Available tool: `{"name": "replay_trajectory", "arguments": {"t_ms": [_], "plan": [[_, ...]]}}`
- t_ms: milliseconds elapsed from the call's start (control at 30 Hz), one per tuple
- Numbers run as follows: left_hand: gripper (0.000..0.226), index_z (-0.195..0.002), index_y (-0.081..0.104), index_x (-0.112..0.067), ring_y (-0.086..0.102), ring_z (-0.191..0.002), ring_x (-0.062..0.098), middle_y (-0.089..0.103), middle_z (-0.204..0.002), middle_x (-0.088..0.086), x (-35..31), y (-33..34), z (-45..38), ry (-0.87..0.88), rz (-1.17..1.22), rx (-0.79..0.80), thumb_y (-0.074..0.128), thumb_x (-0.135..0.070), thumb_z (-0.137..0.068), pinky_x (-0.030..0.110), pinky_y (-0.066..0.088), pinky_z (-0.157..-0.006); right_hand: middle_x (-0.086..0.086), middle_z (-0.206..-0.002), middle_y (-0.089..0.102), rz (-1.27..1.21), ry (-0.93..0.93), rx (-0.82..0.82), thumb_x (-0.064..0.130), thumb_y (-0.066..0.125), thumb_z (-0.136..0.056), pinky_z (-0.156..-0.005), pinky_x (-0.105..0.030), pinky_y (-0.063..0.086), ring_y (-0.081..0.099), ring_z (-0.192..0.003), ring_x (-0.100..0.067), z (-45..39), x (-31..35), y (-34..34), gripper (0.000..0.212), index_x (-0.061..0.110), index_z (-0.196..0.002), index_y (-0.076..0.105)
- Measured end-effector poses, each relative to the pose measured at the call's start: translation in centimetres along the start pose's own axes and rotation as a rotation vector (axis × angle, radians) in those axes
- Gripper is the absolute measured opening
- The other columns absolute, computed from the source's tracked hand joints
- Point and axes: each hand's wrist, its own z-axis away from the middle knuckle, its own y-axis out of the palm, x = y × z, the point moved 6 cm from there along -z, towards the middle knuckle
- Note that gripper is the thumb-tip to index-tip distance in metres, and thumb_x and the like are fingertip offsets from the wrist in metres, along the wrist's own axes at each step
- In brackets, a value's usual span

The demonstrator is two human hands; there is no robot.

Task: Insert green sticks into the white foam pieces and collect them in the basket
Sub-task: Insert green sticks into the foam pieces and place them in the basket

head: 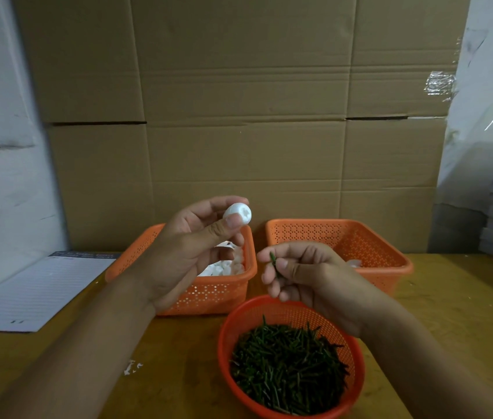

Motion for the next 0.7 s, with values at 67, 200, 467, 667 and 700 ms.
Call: {"name": "replay_trajectory", "arguments": {"t_ms": [67,200,467,667,700], "plan": [[0.051,-0.105,0.077,-0.026,0.063,-0.078,0.009,0.067,-0.091,-0.004,-0.08,0.05,-0.01,0.001,0.002,0.002,0.091,-0.05,-0.062,0.023,0.053,-0.066,-0.011,-0.083,0.069,0.009,0.006,0.007,-0.002,0.045,-0.1,-0.06,-0.022,0.054,0.064,-0.067,-0.015,0.02,-0.1,0.06,0.024,0.003,-0.105,0.068],[0.045,-0.105,0.077,-0.026,0.062,-0.078,0.009,0.066,-0.092,-0.003,-0.04,0.12,0.0,-0.008,0.0,0.001,0.09,-0.045,-0.065,0.023,0.052,-0.066,-0.012,-0.086,0.069,0.006,0.006,0.051,0.002,0.05,-0.098,-0.061,-0.021,0.054,0.065,-0.069,-0.016,0.18,0.06,0.39,0.019,0.006,-0.101,0.068],[0.053,-0.105,0.077,-0.027,0.062,-0.079,0.009,0.066,-0.092,-0.004,-0.04,0.18,0.07,-0.012,-0.007,0.003,0.091,-0.051,-0.061,0.023,0.052,-0.066,-0.012,-0.09,0.072,-0.094,-0.039,0.117,0.01,0.066,-0.089,-0.063,-0.021,0.055,0.068,-0.071,-0.016,0.33,0.5,0.64,0.009,0.013,-0.095,0.072],[0.052,-0.105,0.077,-0.027,0.063,-0.078,0.008,0.066,-0.091,-0.004,-0.02,0.28,0.07,-0.01,-0.006,0.008,0.091,-0.051,-0.061,0.023,0.053,-0.066,-0.013,-0.09,0.073,-0.091,-0.035,0.092,0.013,0.07,-0.084,-0.062,-0.021,0.055,0.068,-0.07,-0.015,0.24,0.3,0.53,0.018,0.013,-0.102,0.073],[0.052,-0.105,0.077,-0.027,0.063,-0.078,0.008,0.066,-0.091,-0.004,-0.02,0.29,0.07,-0.009,-0.006,0.009,0.091,-0.051,-0.061,0.023,0.053,-0.066,-0.013,-0.091,0.073,-0.09,-0.029,0.091,0.014,0.07,-0.083,-0.063,-0.021,0.056,0.069,-0.07,-0.015,0.27,0.27,0.54,0.021,0.013,-0.103,0.074]]}}
